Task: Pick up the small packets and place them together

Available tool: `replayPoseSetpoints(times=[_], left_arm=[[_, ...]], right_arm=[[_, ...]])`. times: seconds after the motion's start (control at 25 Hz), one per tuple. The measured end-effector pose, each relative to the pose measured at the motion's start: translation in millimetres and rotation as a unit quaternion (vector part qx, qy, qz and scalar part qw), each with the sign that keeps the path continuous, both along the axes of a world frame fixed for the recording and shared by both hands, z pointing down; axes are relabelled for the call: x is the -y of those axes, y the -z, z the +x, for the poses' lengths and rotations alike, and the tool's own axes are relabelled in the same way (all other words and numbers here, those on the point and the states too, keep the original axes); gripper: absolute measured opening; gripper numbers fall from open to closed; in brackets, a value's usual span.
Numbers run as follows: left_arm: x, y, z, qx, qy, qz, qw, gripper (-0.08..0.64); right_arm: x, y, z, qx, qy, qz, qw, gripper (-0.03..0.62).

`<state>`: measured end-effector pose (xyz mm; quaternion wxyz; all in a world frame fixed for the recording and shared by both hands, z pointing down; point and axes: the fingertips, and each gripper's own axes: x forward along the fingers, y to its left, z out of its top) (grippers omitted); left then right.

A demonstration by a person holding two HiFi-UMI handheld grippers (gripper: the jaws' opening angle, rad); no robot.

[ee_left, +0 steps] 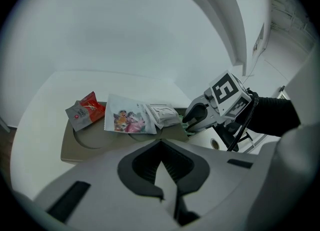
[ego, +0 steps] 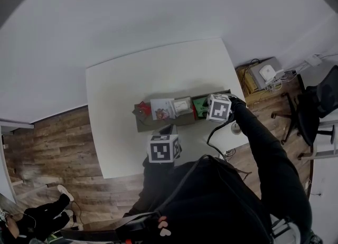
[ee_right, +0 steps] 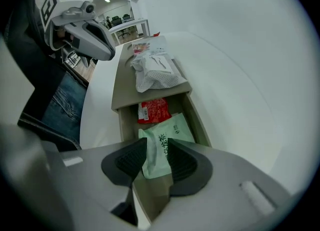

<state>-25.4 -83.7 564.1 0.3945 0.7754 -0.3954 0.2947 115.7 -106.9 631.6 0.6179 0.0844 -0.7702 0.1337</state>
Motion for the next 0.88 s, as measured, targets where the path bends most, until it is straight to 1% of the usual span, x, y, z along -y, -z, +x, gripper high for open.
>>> replayPoseSetpoints(times=[0.2,0.32,0.4,0.48,0.6,0.72,0.8,0.88], left_arm=[[3.7,-3.1,-1.7,0.0,0.004,-0.004,1.0,-0.001],[4.7,-4.0,-2.4,0.0,0.005,-0.005,1.0,-0.002],[5.5,-4.5,-2.0,0.0,0.005,-0.006,1.0,-0.001],[5.7,-4.7,-1.4,0.0,0.003,-0.007,1.0,0.0],[5.8,-4.9,-1.1,0.0,0.002,-0.007,1.0,-0.002],[6.6,-4.5,-1.7,0.0,0.003,-0.006,1.0,-0.002],[7.0,-4.5,-2.1,0.0,0.004,-0.006,1.0,-0.001],[6.9,-4.6,-2.4,-0.001,0.004,-0.006,1.0,0.0]], right_arm=[[0.9,-8.9,0.5,-0.006,0.001,-0.01,1.0,0.123],[0.4,-10.0,0.1,-0.002,0.002,-0.019,1.0,0.123],[0.0,-11.6,0.9,0.001,-0.003,-0.029,1.0,0.118],[-1.9,-13.9,5.0,-0.006,-0.013,-0.042,0.999,0.114],[-5.6,-15.0,9.0,-0.018,-0.025,-0.056,0.998,0.095],[-7.1,-13.7,8.0,-0.014,-0.031,-0.063,0.997,0.072],[-6.0,-13.0,7.8,-0.007,-0.032,-0.058,0.998,0.038],[-5.1,-12.5,7.3,0.0,-0.034,-0.05,0.998,0.028]])
